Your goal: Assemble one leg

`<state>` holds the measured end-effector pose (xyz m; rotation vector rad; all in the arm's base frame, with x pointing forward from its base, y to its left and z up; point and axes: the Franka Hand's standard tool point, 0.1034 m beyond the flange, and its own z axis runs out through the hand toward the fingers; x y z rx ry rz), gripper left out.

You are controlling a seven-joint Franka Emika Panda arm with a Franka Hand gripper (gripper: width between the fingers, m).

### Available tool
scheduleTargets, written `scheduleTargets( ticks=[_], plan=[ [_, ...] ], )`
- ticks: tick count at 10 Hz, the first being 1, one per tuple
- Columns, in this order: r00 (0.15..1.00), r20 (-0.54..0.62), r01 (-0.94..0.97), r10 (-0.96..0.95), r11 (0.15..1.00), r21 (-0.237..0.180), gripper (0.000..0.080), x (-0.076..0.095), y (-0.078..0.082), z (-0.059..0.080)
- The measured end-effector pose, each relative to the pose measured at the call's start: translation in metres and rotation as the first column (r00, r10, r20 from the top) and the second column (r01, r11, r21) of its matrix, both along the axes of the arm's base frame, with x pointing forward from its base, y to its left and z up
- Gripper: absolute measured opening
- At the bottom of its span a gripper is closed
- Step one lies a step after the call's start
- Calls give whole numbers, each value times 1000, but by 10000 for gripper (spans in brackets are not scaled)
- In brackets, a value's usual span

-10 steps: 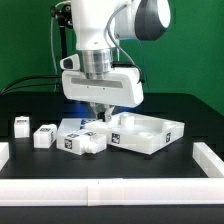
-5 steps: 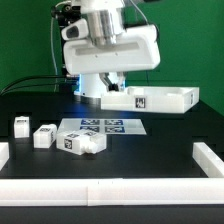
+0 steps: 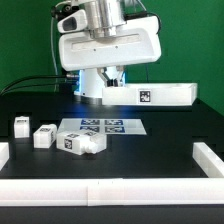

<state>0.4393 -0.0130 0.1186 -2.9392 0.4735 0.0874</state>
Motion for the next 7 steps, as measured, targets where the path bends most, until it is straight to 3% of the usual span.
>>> scheduleTargets(
  ticks=[1, 2, 3, 7],
  plan=[
    [996, 26, -88, 88, 996, 1, 52, 42, -9, 7],
    [986, 50, -161, 161, 987, 9, 52, 59, -11, 2],
    [982, 59, -181, 179, 983, 30, 52, 62, -15, -6],
    [987, 49, -154, 153, 988, 26, 52, 60, -15, -6]
  ],
)
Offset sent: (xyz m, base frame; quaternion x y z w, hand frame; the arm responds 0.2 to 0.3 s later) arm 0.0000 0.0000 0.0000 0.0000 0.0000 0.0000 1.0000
